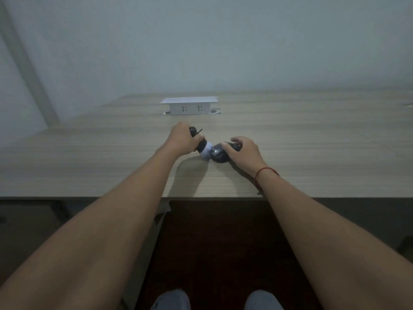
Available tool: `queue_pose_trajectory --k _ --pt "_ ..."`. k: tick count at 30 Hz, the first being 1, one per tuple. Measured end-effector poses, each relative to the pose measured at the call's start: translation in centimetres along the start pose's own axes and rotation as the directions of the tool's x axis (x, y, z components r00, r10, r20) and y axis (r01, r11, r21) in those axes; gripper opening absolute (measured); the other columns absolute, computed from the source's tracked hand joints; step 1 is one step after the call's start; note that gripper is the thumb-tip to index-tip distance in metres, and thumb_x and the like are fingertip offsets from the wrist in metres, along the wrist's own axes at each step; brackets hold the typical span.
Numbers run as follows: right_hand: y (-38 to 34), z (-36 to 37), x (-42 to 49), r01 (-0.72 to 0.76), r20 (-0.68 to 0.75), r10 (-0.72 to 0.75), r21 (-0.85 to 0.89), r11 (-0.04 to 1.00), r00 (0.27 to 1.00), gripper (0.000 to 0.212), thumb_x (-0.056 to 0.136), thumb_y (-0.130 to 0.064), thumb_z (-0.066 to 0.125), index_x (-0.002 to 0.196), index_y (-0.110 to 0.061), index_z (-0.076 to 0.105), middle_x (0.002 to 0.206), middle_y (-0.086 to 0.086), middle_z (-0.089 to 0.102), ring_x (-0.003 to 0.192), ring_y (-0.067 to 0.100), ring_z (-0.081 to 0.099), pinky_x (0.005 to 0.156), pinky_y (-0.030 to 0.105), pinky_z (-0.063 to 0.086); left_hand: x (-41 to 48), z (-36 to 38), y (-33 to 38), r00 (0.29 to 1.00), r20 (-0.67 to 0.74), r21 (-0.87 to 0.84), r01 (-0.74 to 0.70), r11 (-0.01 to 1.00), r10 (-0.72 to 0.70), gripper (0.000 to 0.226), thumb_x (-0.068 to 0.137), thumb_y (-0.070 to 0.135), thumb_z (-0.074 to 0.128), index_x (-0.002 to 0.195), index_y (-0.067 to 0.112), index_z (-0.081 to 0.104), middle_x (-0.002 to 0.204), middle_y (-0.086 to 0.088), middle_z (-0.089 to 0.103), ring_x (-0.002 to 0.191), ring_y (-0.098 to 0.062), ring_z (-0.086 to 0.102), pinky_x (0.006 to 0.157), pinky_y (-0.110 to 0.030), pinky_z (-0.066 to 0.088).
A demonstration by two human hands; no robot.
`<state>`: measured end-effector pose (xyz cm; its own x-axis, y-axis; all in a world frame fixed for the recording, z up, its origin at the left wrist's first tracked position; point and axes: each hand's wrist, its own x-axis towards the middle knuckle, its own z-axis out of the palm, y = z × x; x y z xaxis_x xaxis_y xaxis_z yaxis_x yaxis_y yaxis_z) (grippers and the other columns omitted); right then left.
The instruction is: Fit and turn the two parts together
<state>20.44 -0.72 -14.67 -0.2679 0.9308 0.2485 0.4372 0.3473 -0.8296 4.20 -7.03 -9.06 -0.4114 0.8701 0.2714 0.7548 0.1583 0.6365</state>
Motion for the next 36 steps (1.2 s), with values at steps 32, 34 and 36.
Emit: queue_pose_trajectory --k 32,34,36 --pt "-0.4 0.1 1.0 0.020 0.269 -0.012 -0.029 0.999 0.963 0.101 0.070 -0.046 0.079 0.150 -0.015 0.025 0.145 0.008 0.041 0.123 0.025 0.047 0.103 0.041 0.043 2.7 0.2 2.7 0.973 0.193 0.242 -0.174 0.955 0.128 0.032 0.095 0.030 0.055 0.074 0.006 0.059 0.078 -0.012 0.064 0.075 -0.028 0.058 0.068 -0.033 0.043" --pt "-0.3 0.2 1.1 0.024 0.281 -0.017 -0.019 1.000 0.960 0.098 0.072 -0.044 0.078 0.150 -0.016 0.025 0.143 0.006 0.041 0.118 0.021 0.047 0.099 0.036 0.043 2.9 0.1 2.8 0.978 0.172 0.246 -0.158 0.956 0.117 0.029 0.095 0.030 0.055 0.082 0.005 0.058 0.085 -0.014 0.063 0.077 -0.028 0.056 0.067 -0.032 0.040" --pt "-0.2 0.1 1.2 0.023 0.299 -0.025 0.009 1.000 0.954 0.086 0.074 -0.038 0.078 0.143 -0.017 0.033 0.135 0.004 0.046 0.106 0.014 0.051 0.088 0.028 0.045 3.1 0.3 3.4 0.979 0.142 0.186 -0.171 0.968 0.145 0.028 0.094 0.032 0.056 0.088 0.004 0.059 0.087 -0.013 0.063 0.078 -0.027 0.056 0.067 -0.031 0.039"
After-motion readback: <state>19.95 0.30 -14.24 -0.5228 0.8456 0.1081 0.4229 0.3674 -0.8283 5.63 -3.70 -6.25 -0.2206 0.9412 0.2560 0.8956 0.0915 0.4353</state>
